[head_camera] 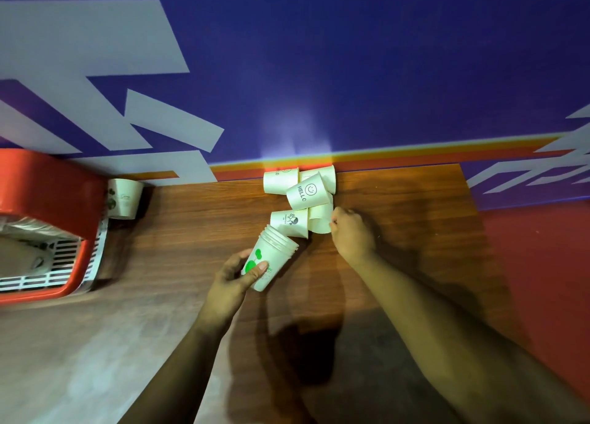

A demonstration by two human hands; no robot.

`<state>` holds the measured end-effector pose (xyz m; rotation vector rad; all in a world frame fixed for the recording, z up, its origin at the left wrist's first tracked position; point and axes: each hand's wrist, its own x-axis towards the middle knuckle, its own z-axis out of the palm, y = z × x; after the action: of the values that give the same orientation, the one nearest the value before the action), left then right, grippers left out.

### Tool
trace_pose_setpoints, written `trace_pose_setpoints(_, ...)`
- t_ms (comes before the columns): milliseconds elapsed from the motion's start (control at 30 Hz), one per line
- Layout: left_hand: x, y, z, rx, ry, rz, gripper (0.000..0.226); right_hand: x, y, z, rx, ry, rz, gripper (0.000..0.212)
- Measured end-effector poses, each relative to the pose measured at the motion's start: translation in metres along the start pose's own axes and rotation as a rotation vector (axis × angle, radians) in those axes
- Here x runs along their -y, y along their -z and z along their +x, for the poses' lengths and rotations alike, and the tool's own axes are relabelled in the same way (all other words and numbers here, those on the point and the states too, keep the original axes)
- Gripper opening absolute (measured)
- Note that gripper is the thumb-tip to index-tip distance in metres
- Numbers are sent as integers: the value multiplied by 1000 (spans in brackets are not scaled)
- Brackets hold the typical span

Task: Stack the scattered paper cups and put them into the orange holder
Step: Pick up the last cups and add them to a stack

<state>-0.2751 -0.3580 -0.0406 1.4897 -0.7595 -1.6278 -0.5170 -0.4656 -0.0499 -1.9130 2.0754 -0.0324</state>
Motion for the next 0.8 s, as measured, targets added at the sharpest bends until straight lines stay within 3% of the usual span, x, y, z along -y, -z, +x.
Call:
trace_pose_setpoints(167, 6, 6, 2, -14, -4, 28, 38, -7, 26, -14, -109, 44, -38, 12)
trace_pose_setpoints(300, 11, 7, 1, 3, -8, 80, 38, -18, 49, -34, -196, 21, 288, 12)
trace_pose_setpoints(433, 15, 11, -3, 98, -19, 137, 48, -6, 64, -54, -29, -86, 687, 14)
trace_pose_setpoints(533, 16, 15, -12, 191, -44, 85, 64, 3, 58, -70, 90, -26, 706, 13)
trace_pose_setpoints(700, 23, 21, -34, 259, -34, 38, 65, 30, 31, -98, 126, 112, 612, 15)
trace_pose_setpoints(800, 27, 31, -48, 183, -32, 7, 57, 45, 9, -110, 298, -7, 747, 20)
